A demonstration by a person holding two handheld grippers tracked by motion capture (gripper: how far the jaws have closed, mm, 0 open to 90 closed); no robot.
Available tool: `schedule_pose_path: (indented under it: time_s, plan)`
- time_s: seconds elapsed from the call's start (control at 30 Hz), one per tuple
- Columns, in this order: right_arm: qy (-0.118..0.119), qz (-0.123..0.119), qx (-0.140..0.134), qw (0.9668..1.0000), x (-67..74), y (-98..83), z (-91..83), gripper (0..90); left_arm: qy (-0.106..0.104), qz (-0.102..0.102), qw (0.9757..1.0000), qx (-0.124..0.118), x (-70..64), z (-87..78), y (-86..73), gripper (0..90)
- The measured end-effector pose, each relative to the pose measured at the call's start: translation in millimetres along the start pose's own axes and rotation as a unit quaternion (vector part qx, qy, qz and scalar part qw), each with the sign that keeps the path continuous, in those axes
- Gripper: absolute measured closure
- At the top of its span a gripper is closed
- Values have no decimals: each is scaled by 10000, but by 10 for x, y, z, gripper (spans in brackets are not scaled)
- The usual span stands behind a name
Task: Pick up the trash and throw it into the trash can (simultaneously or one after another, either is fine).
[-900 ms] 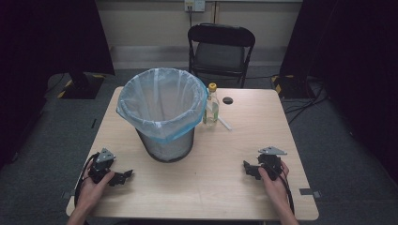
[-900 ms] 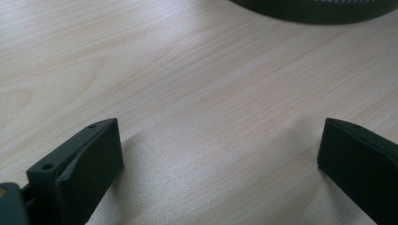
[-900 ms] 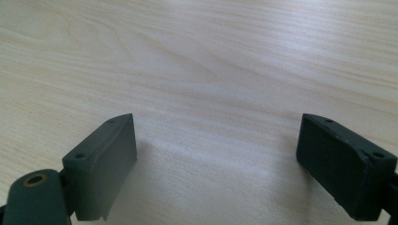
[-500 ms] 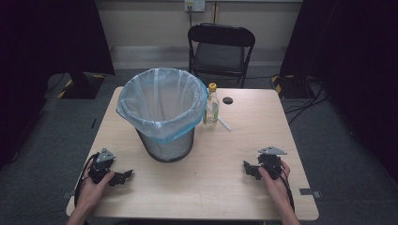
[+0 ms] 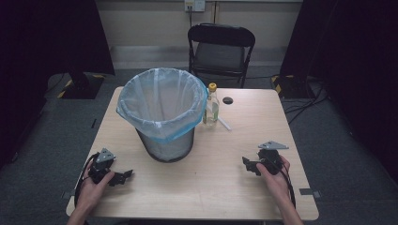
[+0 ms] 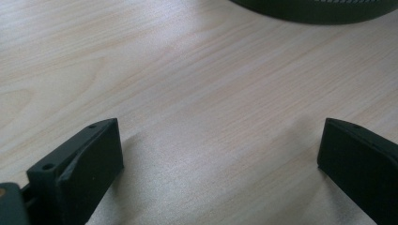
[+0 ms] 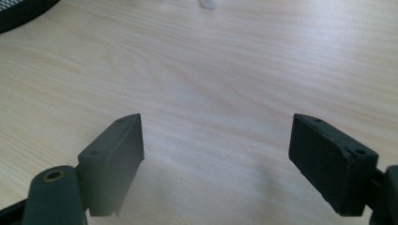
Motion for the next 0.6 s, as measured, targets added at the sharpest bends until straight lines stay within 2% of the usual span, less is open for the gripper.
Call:
schedule_pose_path:
  time_s: [0.1, 0.2, 0.23, 0.3, 0.5, 0.53, 0.6]
  plan:
    - [55, -69, -2, 10000, 22, 84, 21, 179, -1, -11, 10000, 1, -2, 0, 0, 0]
    - [266, -87, -64, 9996, 47, 201, 69, 171, 1, -1, 10000, -1, 0, 0, 0, 0]
    - [266, -87, -64, 9996, 47, 201, 69, 171, 1, -1, 10000, -1, 0, 0, 0, 0]
    - [442, -20, -76, 9990, 46, 249, 88, 170, -2, -10, 10000, 2, -2, 0, 0, 0]
    - [588, -13, -157, 9981, 63, 371, 117, 168, -2, -13, 10000, 0, -2, 0, 0, 0]
    - [777, 57, -195, 9968, 69, 420, 113, 169, 0, -1, 10000, 0, 0, 0, 0, 0]
    - [785, 57, -184, 9967, 69, 434, 109, 175, -1, -9, 10000, 1, -1, 0, 0, 0]
Point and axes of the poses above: each handheld gripper's, and its own axes: z roughly forward along the jaws, y roughly out of its top, x roughly to its left, the point moved 3 cm from there along z, roughly forward along the jaws, and after that the axes turned 12 degrees about y, right-handed, at the moved point
